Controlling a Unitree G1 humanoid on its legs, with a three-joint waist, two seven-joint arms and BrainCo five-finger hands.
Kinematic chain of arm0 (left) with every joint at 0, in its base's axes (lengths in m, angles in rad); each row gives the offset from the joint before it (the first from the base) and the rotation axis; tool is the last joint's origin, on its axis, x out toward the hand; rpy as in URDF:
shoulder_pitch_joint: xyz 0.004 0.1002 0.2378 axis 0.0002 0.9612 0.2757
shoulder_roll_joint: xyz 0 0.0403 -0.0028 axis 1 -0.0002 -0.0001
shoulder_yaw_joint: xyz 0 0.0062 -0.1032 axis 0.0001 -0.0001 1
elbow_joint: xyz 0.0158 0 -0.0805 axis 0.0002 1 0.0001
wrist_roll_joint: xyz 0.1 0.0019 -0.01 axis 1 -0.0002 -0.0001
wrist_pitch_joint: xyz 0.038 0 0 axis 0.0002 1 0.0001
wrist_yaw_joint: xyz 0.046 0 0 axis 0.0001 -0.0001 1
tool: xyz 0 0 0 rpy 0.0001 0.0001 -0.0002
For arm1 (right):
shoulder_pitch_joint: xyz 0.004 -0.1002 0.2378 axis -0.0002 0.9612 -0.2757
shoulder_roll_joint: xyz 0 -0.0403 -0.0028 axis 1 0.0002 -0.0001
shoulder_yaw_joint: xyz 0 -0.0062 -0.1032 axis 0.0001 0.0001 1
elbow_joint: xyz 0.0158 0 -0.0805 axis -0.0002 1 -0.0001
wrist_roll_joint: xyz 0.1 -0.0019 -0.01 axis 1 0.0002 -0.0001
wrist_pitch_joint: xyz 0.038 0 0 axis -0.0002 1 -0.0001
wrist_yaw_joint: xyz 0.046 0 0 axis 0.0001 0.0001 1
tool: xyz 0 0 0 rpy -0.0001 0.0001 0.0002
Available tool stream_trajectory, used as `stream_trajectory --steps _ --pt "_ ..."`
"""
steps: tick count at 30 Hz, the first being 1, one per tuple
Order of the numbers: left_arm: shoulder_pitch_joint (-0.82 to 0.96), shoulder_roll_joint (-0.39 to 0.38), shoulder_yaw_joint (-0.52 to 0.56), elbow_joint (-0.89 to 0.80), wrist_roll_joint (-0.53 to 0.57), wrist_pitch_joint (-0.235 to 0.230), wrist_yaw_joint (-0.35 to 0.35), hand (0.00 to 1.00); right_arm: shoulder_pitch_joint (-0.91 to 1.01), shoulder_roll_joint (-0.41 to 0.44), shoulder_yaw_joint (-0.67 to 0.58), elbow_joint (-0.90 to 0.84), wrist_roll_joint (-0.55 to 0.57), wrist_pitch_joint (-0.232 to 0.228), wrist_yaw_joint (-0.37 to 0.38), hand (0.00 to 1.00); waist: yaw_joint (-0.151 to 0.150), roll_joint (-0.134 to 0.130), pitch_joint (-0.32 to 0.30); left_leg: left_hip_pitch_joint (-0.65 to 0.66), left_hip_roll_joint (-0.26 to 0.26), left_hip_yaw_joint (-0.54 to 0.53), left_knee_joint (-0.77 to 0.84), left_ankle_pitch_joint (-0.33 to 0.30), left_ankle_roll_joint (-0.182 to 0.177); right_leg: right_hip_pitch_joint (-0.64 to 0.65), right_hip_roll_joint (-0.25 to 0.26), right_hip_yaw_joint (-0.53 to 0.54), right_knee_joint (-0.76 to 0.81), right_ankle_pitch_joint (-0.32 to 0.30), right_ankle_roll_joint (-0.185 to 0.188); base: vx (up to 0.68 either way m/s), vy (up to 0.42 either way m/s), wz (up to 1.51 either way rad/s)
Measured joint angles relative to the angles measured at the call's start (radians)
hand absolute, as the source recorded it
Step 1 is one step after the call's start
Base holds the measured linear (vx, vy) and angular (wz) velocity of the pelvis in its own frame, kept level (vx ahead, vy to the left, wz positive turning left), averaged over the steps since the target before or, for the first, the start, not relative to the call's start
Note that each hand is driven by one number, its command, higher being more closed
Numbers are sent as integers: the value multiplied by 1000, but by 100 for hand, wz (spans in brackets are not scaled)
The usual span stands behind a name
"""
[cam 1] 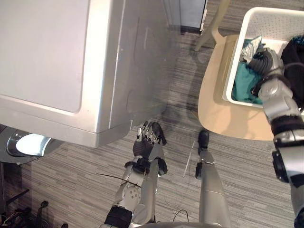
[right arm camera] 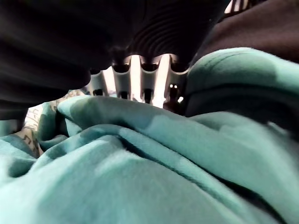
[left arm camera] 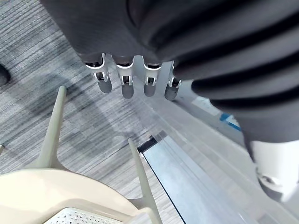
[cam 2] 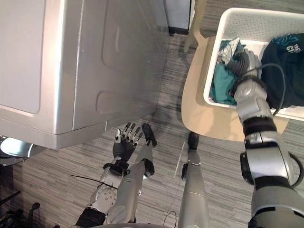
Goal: Pick up the laundry basket with both hands and put the clothes into the washing machine.
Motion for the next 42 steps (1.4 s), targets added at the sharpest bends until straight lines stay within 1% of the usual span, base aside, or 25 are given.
stream_trajectory --steps 1,3,5,7,8,10,11,13,14,15,18,22,23,25,27,28,30,32,33,34,35,36,37,40,42 --pt "3 3 1 0 1 1 0 0 38 6 -26 -47 4 2 -3 100 -3 0 0 6 0 -1 0 0 0 7 0 -1 0 0 0 -9 -57 2" --pt "19 28 4 -9 8 2 4 0 158 26 -132 -229 11 14 -43 100 -21 -5 1 37 1 -1 0 -1 0 39 -1 -6 0 -6 -4 -24 -62 2" --pt "37 44 10 -26 9 2 12 0 188 46 -178 -302 10 18 -68 100 -36 -14 0 56 2 1 -1 -7 -3 55 0 -8 2 -9 -7 -39 -54 -2" --pt "56 59 10 -45 10 2 23 0 222 51 -219 -387 10 19 -96 100 -43 -28 0 84 5 9 0 -17 10 81 2 -7 0 -9 -7 -47 -47 -8" --pt "70 70 10 -59 10 2 22 0 235 59 -238 -435 10 19 -115 100 -47 -44 1 101 6 14 0 -19 9 97 2 -4 -2 -9 -7 -49 -50 -5" --pt "85 91 7 -71 10 3 22 0 249 78 -250 -489 10 16 -136 100 -60 -66 -4 120 7 16 0 -19 9 120 2 -7 -9 -9 -7 -48 -58 -1" --pt "91 105 7 -72 11 4 22 0 262 88 -249 -517 9 15 -142 100 -61 -84 -13 130 8 18 0 -21 11 131 3 -6 -11 -8 -7 -29 -49 2" --pt "99 121 7 -75 11 6 19 0 279 103 -249 -536 8 7 -147 100 -61 -100 -20 147 9 19 0 -22 13 154 3 -9 -19 -6 -7 -27 -54 4" --pt "104 136 7 -84 11 8 18 0 285 115 -250 -559 8 5 -147 100 -61 -106 -23 147 13 17 20 -32 26 169 4 -15 -24 -5 -5 -26 -60 8" --pt "104 141 8 -85 11 11 17 0 285 119 -250 -565 8 1 -146 100 -61 -107 -23 144 16 15 34 -36 32 174 3 -16 -24 -5 -5 -22 -65 9" --pt "107 159 10 -93 15 14 16 0 289 138 -252 -618 9 -15 -146 100 -60 -107 -24 143 22 9 73 -59 30 191 0 -18 -25 -5 -5 -24 -67 4" --pt "116 179 11 -97 75 24 16 0 347 176 -271 -706 10 -38 -147 100 -70 -109 -25 171 23 -5 82 -63 32 232 0 -27 -31 -5 -4 -8 -71 6" --pt "124 188 11 -99 99 29 16 0 365 194 -271 -717 9 -51 -145 0 -72 -109 -26 194 24 -6 89 -70 28 262 1 -27 -40 -6 -4 -1 -65 1" --pt "147 212 11 -106 135 33 16 0 388 217 -262 -714 10 -67 -129 0 -83 -116 -34 219 29 -9 108 -86 25 301 3 -23 -55 -7 -3 1 -60 -4" --pt "184 254 10 -113 162 36 -5 0 440 226 -225 -656 8 -95 -67 0 -89 -137 -69 232 35 -18 113 -93 17 331 14 -15 -99 0 1 -5 -62 -12" --pt "184 261 10 -113 165 36 -10 0 447 226 -215 -624 8 -100 -51 0 -89 -142 -74 232 36 -22 113 -93 17 336 15 -15 -108 4 -2 -16 -64 1" --pt "169 268 8 -115 165 36 -28 0 435 227 -195 -450 8 -101 -4 0 -90 -143 -74 219 33 -38 116 -93 17 342 16 -21 -138 25 -1 -46 -52 5" --pt "156 270 8 -119 164 32 -31 0 403 226 -184 -305 9 -97 11 0 -88 -142 -74 188 22 -64 119 -92 17 324 13 -16 -159 47 2 -54 -17 -3" --pt "152 277 7 -124 164 28 -31 0 369 226 -181 -218 9 -90 26 0 -87 -138 -70 165 10 -87 114 -89 17 306 9 -15 -172 63 8 -66 0 -3" --pt "151 281 6 -129 164 25 -31 0 350 225 -181 -178 9 -84 29 0 -88 -133 -64 158 5 -91 108 -83 20 300 6 -14 -178 70 9 -82 28 1" --pt "150 286 4 -138 164 22 -31 0 305 214 -181 -104 9 -75 35 0 -88 -121 -49 151 -6 -93 89 -71 28 288 -1 -13 -184 84 9 -64 36 4" --pt "146 288 -1 -139 164 18 -31 0 282 203 -181 -75 11 -70 42 0 -87 -112 -36 152 -12 -94 82 -67 31 286 -5 -12 -184 87 12 -81 49 5" --pt "144 294 -17 -154 164 11 -31 0 219 177 -179 -13 19 -61 48 0 -86 -94 -12 152 -27 -96 57 -54 32 275 -14 -8 -185 93 20 -61 36 3" --pt "141 305 -45 -215 164 1 -45 0 52 103 -161 76 53 -59 48 0 -77 -62 37 123 -55 -102 0 -32 22 232 -30 1 -212 126 32 -89 46 -1" --pt "132 305 -60 -227 163 -4 -46 0 7 86 -158 80 72 -60 46 0 -68 -61 59 109 -56 -98 -1 -32 23 219 -31 0 -219 132 34 -65 26 1"
